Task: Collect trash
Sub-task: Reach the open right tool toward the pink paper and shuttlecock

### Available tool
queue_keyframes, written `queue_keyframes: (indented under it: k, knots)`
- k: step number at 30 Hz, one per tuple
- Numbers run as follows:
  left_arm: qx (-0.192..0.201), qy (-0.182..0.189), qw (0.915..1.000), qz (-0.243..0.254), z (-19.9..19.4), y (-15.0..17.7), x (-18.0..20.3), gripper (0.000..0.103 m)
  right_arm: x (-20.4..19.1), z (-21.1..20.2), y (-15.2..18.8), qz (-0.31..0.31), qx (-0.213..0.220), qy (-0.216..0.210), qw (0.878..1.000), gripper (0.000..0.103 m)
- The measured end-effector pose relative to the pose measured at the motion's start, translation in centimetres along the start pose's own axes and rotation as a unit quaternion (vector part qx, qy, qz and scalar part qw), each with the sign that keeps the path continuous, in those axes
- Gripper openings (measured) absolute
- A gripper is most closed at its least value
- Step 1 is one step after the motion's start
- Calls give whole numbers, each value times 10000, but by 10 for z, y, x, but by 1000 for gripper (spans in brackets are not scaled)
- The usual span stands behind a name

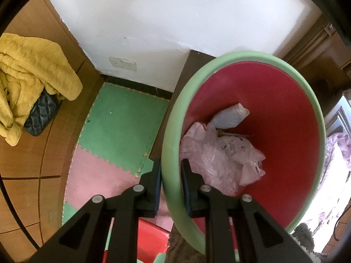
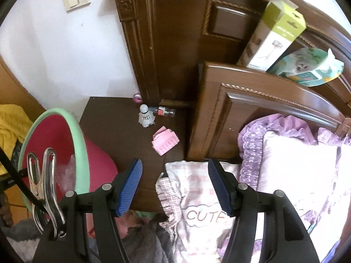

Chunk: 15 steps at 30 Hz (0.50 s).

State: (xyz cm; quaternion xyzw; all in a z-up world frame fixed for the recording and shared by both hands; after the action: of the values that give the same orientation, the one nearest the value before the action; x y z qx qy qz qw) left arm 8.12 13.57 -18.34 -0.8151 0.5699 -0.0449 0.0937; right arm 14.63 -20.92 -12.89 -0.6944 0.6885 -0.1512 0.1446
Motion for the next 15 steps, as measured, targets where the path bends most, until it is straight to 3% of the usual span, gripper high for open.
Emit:
queue_keyframes:
  k: [4, 9, 12, 15]
  knots:
    - [145, 324, 9988, -347, -2, -3, -4, 18, 2, 4, 7, 72, -92, -22, 9999, 64]
    - [237, 36, 9996, -159, -2, -4, -1, 17, -2, 13, 5, 228, -224, -268, 9991, 64]
    - [233, 103, 9992, -315, -4, -5, -1, 17, -5, 19, -8, 86, -209, -273, 9994, 64]
    - [128, -94, 9988, -460, 0, -3, -6, 15, -10, 28, -20, -18, -200, -369, 9991, 64]
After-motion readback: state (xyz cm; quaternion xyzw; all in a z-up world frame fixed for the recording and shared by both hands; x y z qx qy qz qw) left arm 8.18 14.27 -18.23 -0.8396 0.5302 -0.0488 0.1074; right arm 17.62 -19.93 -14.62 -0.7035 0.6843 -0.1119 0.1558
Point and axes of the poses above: each gripper's, at about its wrist camera, not at the fingertips, and z roughly the way its jaws point, x to its right, y to its underside, the point moved 9 cm from there along z, roughly the way its jaws point
